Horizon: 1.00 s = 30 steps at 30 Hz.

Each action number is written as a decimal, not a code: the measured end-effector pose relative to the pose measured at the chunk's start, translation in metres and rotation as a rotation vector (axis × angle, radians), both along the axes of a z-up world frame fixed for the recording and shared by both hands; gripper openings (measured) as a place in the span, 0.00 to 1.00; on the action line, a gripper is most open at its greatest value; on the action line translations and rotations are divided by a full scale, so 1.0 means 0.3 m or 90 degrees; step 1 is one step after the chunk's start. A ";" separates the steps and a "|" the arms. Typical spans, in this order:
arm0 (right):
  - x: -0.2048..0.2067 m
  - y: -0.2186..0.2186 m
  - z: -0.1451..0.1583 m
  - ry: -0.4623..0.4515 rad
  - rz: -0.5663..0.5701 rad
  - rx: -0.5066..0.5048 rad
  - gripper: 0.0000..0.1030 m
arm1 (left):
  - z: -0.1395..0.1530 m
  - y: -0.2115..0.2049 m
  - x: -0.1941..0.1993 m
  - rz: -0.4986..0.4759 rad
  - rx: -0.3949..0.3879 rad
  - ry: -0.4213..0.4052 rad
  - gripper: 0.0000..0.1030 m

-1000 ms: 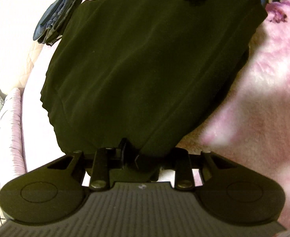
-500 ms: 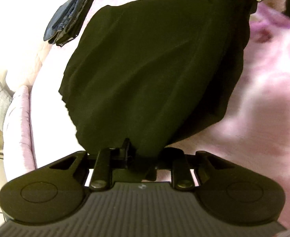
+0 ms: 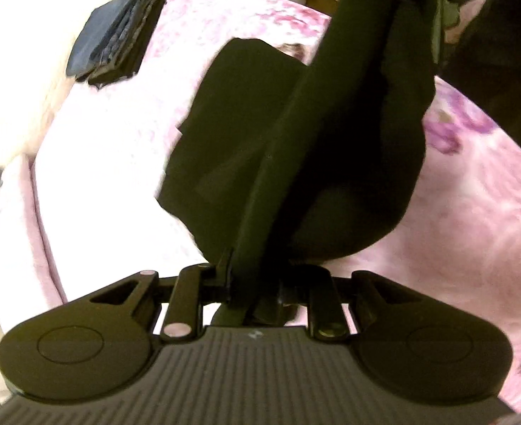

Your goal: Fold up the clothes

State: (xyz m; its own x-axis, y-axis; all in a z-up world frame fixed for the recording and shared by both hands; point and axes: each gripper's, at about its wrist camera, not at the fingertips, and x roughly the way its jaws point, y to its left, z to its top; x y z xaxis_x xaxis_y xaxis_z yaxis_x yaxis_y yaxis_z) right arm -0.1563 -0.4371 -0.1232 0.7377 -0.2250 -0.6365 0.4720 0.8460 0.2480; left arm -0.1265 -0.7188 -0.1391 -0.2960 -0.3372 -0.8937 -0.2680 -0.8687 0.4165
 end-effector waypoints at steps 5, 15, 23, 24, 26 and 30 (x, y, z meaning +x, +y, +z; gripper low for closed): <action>-0.196 -0.276 -0.013 -0.071 -0.102 0.077 0.21 | -0.013 -0.238 -0.264 -0.006 0.060 -0.046 0.18; -0.561 -0.711 -0.386 -0.188 -0.296 0.329 0.21 | -0.310 -0.539 -0.595 0.018 0.210 -0.112 0.22; -0.705 -0.796 -0.614 -0.214 -0.392 0.477 0.26 | -0.378 -0.684 -0.634 0.115 0.311 -0.072 0.42; -0.716 -0.791 -0.623 -0.212 -0.400 0.488 0.28 | -0.361 -0.703 -0.625 0.140 0.322 -0.055 0.45; -0.735 -0.787 -0.635 -0.215 -0.420 0.507 0.37 | -0.301 -0.756 -0.562 0.207 0.351 -0.005 0.50; -0.738 -0.788 -0.616 -0.215 -0.442 0.518 0.46 | -0.189 -0.818 -0.392 0.347 0.371 0.085 0.64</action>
